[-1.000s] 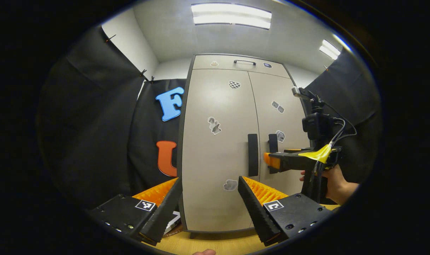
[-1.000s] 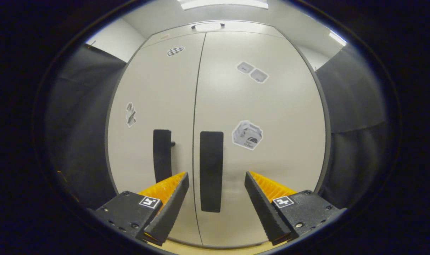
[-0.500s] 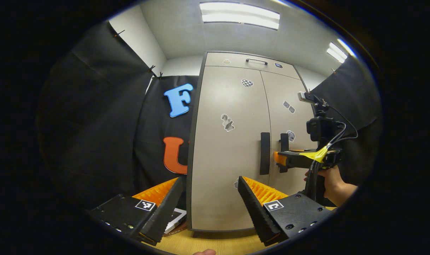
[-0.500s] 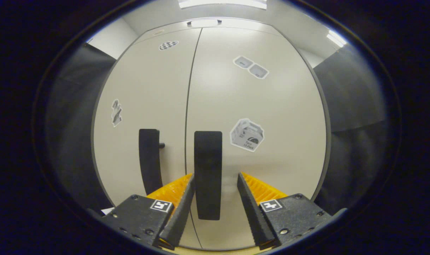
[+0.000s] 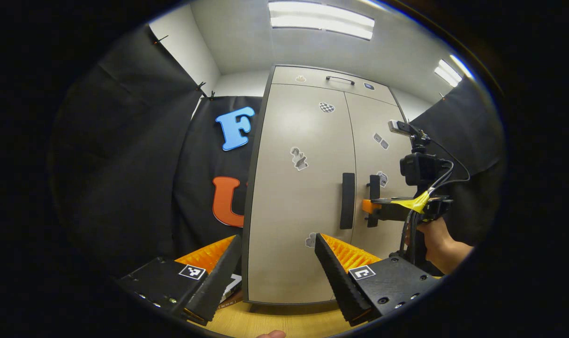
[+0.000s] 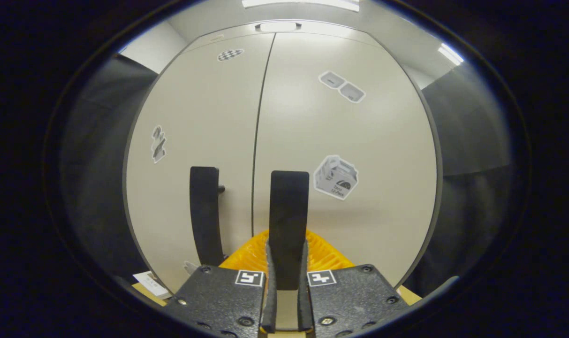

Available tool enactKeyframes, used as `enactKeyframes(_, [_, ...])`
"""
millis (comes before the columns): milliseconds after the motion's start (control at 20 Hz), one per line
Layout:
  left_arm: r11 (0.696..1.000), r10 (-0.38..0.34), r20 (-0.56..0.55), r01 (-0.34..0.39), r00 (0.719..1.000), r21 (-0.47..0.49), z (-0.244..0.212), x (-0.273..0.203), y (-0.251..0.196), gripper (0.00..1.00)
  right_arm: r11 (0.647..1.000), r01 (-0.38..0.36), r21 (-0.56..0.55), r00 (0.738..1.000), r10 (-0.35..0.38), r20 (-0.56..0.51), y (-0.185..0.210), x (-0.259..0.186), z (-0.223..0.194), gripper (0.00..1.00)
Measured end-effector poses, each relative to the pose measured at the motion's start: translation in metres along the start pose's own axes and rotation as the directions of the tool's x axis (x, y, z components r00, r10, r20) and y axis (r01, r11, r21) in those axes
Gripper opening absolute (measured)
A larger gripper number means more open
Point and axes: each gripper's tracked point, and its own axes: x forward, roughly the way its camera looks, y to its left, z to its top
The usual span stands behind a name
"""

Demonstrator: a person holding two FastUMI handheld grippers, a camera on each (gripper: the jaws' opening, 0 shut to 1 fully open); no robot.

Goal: Open the right door of the double-door shoe cabinet with the right hand, and open the left door with the left hand.

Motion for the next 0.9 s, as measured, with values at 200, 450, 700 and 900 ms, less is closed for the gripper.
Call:
enactKeyframes(200, [1.0,0.006,0.003,-0.006,1.0,-0.004,0.001,0.0,0.0,0.95,1.0,-0.022,0.015,1.0,0.022,0.01,0.001,-0.005,0.002,0.11])
enactKeyframes(450, [1.0,-0.022,-0.005,0.022,1.0,-0.001,0.001,-0.001,-0.005,0.95,0.995,-0.096,0.012,0.995,0.096,0.009,0.0,-0.034,0.004,0.1])
enactKeyframes(700, [0.998,-0.069,0.001,0.069,0.998,0.015,0.0,-0.005,-0.041,0.95,0.984,-0.176,0.009,0.984,0.176,-0.014,-0.012,-0.072,0.002,0.1])
enactKeyframes(900, [0.995,-0.102,-0.001,0.102,0.995,0.024,-0.003,-0.004,-0.062,0.95,0.974,-0.224,0.002,0.974,0.224,-0.013,-0.025,-0.098,0.001,0.09])
